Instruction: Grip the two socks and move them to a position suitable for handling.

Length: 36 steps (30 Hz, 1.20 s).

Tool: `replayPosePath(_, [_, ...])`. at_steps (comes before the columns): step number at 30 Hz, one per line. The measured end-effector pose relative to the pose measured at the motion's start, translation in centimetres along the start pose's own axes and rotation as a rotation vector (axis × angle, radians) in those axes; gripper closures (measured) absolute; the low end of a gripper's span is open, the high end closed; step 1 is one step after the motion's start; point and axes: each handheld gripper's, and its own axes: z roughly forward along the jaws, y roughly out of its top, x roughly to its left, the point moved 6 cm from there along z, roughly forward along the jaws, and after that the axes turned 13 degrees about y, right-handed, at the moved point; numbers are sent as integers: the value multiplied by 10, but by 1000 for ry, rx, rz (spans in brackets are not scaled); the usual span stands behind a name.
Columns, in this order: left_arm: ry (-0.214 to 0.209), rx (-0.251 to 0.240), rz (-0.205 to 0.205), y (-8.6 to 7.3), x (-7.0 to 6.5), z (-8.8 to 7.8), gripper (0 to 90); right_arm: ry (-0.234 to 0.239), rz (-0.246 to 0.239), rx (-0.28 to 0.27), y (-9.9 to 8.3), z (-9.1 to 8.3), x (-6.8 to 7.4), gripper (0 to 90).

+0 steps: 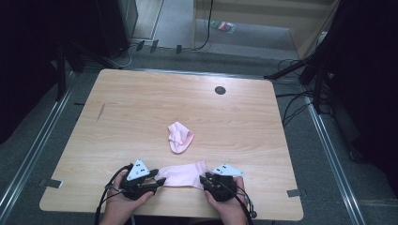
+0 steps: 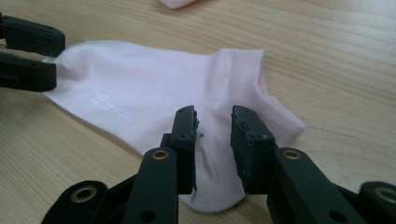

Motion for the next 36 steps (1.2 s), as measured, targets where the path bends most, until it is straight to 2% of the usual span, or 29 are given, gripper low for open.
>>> replayPosePath(1, [-9,-28,-19,2,5,-3,526,7,3,-15,2,-2,1,704])
replayPosePath(2, [-9,-28,-19,2,5,-3,519,7,3,-15,2,-2,1,704])
replayPosePath(3, [-11,-60,-52,5,10,-7,511,17,4,-52,9,-7,3,700])
replayPosePath(4, [-11,-60,-52,5,10,-7,503,17,-3,-67,14,-8,3,699])
replayPosePath(5, [-13,-80,-84,7,17,-8,494,18,-10,-83,19,-10,4,698])
replayPosePath(7, [-10,-83,-97,7,21,-8,486,20,-20,-93,24,-10,4,697])
replayPosePath(9, [-9,-87,-125,8,27,-8,485,27,-31,-110,35,-9,6,694])
replayPosePath(10, [-4,-95,-146,9,33,-9,485,30,-52,-117,45,-7,7,693])
replayPosePath(12, [-2,-98,-154,10,36,-9,487,31,-64,-117,50,-6,7,692])
replayPosePath(14, [12,-102,-163,10,41,-9,488,31,-80,-122,65,0,6,686])
replayPosePath(15, [22,-105,-169,10,43,-9,489,31,-80,-122,65,0,6,686])
replayPosePath(17, [31,-107,-180,10,48,-8,491,28,-98,-132,80,8,5,688])
replayPosePath(20, [36,-105,-179,8,52,-8,495,36,-112,-132,89,15,6,699])
replayPosePath(21, [37,-105,-183,7,54,-8,496,42,-139,-121,96,25,8,728])
replayPosePath(23, [42,-104,-187,6,58,-8,497,43,-151,-113,98,29,8,750])
replayPosePath(24, [48,-104,-196,5,62,-8,499,35,-183,-99,103,42,11,779])
replayPosePath(25, [48,-104,-196,5,62,-8,500,35,-183,-99,103,42,11,779])
replayPosePath(27, [57,-106,-208,3,66,-8,501,48,-200,-75,106,54,13,782])
replayPosePath(28, [57,-109,-220,3,67,-8,502,51,-217,-50,109,66,15,773])
replayPosePath(29, [53,-108,-226,2,68,-8,502,51,-217,-50,109,66,15,773])
replayPosePath(30, [52,-110,-229,2,68,-8,502,49,-239,-19,112,80,14,760])
replayPosePath(31, [50,-110,-229,2,68,-8,502,41,-255,-5,114,85,14,757])
replayPosePath(32, [50,-110,-229,2,68,-8,502,41,-255,-5,114,85,14,757])
replayPosePath(34, [46,-113,-229,3,67,-7,503,26,-289,25,120,100,14,758])
replayPosePath(35, [46,-113,-229,3,67,-7,503,26,-289,25,120,100,14,758])
replayPosePath(36, [43,-110,-228,4,66,-6,502,24,-324,55,123,112,14,725])
